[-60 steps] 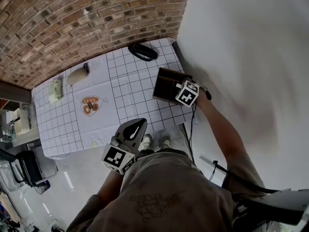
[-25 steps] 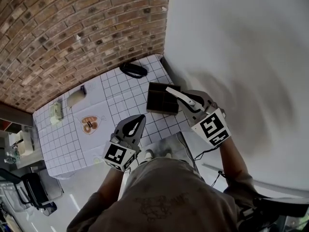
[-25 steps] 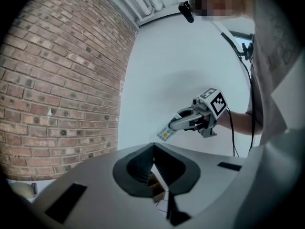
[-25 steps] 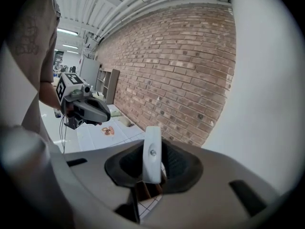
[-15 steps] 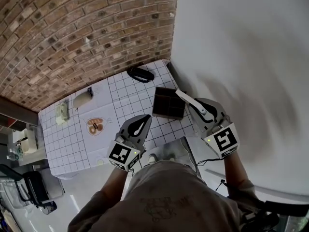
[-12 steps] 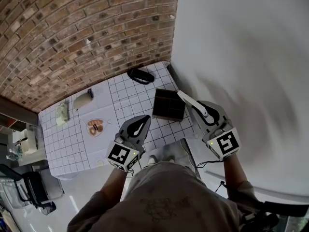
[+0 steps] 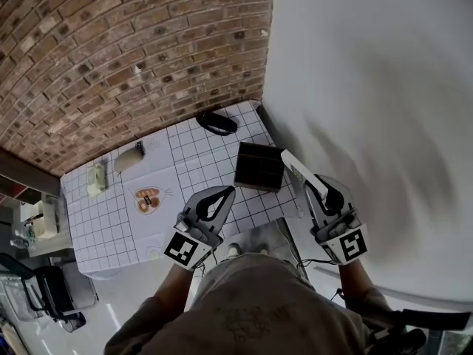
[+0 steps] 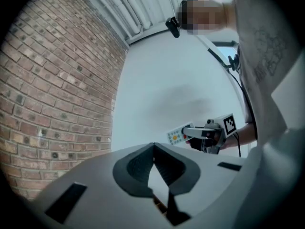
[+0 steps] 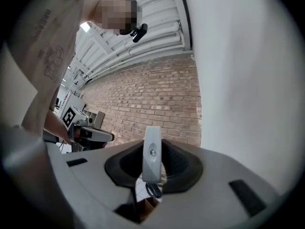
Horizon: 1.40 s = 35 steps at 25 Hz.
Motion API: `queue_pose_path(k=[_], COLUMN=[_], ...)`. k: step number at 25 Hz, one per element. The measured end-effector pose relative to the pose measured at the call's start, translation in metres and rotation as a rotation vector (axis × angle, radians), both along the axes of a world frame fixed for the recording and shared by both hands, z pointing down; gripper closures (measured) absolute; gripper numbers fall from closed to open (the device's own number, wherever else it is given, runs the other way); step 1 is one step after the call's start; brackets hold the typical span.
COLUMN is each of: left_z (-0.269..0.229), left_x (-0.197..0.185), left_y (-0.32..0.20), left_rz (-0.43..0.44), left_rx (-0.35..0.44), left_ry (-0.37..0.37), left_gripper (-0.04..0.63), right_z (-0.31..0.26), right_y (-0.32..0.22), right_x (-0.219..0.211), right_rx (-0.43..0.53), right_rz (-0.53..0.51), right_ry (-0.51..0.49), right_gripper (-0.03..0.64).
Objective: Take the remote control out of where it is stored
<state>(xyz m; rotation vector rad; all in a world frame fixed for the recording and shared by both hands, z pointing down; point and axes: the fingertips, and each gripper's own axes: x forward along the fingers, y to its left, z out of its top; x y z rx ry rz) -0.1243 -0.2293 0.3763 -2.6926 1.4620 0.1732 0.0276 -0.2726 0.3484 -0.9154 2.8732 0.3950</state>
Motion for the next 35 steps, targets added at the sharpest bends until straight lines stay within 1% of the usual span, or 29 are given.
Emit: queue_pose_path(k=[4,9,19,25,29,35], left_z=[-0.006,-0.007,0.001,0.005,0.005,0.010], left_x=[0.000,-0.006,-0.006,-0.011,-0.016,-0.019], left_y=[0.005,0.007,0.012,0.012,0.013,0.013], left_rz=[0.011,-0.007,-0.009,-0.020,-0.020,-0.029], left_rx=[0.041,0.050,0.026,0.012,0.004,-0.008], left_ry=[0.007,0.016,0.017,0.019,0.029,0.026], left_gripper=[0.591,0.591,0.591,0.591,0.591,0.591], right_z=[-0.002,0.003,0.012,0.013,0.018,0.025], right_y=[0.010,0.016,0.021,0.020,0.019,0.018], right_x=[0.003,0.006,-0.003,-0.007,-0.010,-0.013], right_rx=[-0.006,-0.016,-0.038,-0.001,-0.059,-0.065], right_rz=[0.004,0.006,0.004,-0.007,-0.003,0.003], right_ry=[-0.068,-0.102,-0.087,-0.071,-0.079,-0.061], right_gripper=[0.534,0.534,0.534,0.534,0.534,0.534])
